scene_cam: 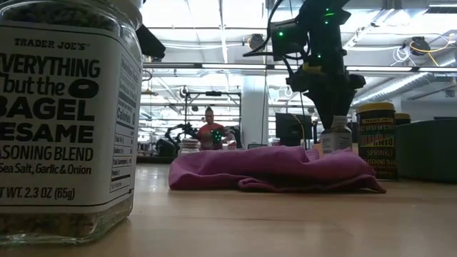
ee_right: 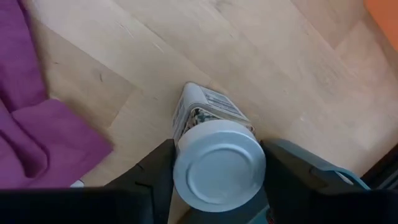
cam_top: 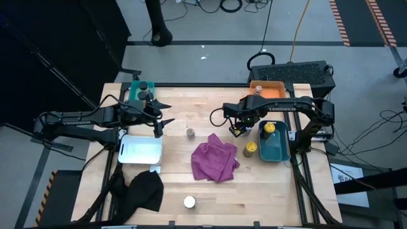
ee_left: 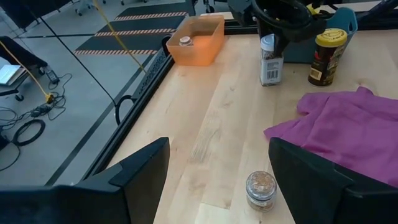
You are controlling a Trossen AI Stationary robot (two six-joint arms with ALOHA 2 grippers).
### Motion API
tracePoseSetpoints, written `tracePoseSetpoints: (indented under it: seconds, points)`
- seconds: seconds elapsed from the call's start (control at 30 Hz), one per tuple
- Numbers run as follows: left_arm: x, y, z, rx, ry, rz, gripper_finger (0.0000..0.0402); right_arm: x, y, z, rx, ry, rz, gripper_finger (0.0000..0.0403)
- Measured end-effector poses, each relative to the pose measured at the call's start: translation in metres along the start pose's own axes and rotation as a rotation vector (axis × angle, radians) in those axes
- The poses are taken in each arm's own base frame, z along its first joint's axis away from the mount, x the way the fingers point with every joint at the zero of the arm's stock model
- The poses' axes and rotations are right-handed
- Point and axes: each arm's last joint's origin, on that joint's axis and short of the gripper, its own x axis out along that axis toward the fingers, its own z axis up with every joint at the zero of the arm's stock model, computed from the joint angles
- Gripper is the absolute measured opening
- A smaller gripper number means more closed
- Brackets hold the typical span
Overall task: Sort spices by type
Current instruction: Put the top white seasoning bottle into the white bin
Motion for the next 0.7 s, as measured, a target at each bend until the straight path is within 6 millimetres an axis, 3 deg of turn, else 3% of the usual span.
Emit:
tracePoseSetpoints:
  seconds: [0.2,0.4,0.57,0.7]
  points:
    - [0.0,0.0,0.001,-0.003,-0.012,-0.004,0.0281,-0.006,-0.001,0.0,-0.012,-0.025,-0.005,0.0173]
    - [0.011,-0.007,0.011,-0.012,-0.106,-0.115,0.0281,-0.055,0.0,0.007,-0.015,-0.244,0.03,0.0173]
    - [0.032,-0.016,0.014,-0.008,-0.137,-0.142,0.0281,-0.091,0.022,0.008,-0.094,-0.468,0.119,0.0173]
    - [0.051,-0.021,0.014,-0.005,-0.153,-0.142,0.0281,-0.104,0.044,0.009,-0.172,-0.622,0.232,0.0173]
